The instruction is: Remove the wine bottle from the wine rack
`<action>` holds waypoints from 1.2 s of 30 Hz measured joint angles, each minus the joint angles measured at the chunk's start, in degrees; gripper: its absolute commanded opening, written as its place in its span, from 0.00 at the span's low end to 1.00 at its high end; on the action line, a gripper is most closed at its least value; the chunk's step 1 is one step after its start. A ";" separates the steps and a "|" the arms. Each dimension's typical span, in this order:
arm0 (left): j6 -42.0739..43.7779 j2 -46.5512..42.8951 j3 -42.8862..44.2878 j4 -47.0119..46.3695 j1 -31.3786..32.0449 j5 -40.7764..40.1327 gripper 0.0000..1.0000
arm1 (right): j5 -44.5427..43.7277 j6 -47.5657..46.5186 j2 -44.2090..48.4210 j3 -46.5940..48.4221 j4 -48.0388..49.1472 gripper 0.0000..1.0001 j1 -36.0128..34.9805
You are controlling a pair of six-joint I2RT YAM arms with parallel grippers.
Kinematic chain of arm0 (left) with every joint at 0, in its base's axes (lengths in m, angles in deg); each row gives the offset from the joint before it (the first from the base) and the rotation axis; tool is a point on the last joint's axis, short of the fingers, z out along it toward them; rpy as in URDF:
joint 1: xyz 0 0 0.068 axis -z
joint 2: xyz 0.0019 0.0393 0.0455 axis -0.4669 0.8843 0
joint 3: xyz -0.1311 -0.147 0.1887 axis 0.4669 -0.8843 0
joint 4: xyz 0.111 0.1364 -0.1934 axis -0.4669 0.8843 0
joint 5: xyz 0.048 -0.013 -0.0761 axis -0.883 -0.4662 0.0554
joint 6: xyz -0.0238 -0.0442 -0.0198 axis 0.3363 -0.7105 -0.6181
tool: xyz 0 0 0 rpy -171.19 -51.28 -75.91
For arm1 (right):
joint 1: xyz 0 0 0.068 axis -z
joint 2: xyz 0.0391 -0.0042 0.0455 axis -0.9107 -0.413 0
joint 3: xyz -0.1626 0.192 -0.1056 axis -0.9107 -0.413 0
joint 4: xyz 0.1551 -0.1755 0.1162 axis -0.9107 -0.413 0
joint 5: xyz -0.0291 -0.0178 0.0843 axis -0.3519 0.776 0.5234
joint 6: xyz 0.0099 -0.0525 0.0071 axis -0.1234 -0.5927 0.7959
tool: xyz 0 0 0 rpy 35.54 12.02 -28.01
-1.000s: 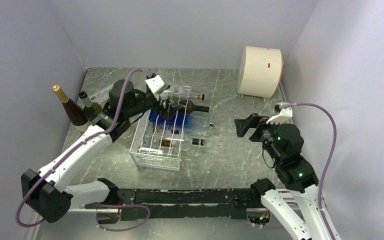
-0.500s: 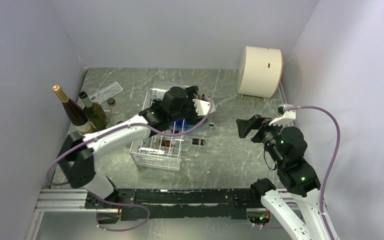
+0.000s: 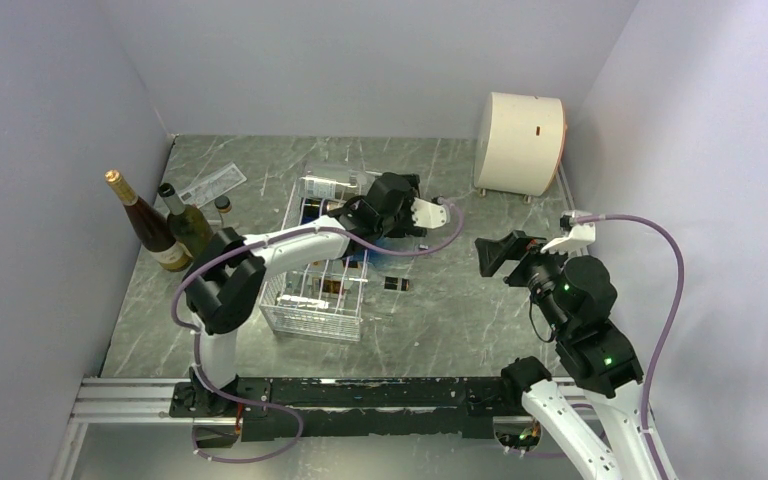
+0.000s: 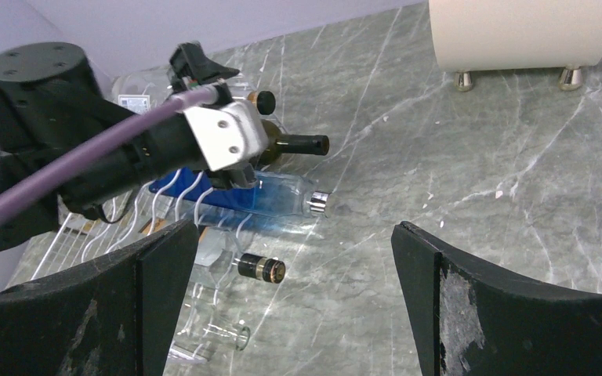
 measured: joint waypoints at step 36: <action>15.08 1.42 -2.93 -13.86 -0.24 -11.82 0.07 | -1.42 0.81 1.64 0.00 -0.63 1.00 0.00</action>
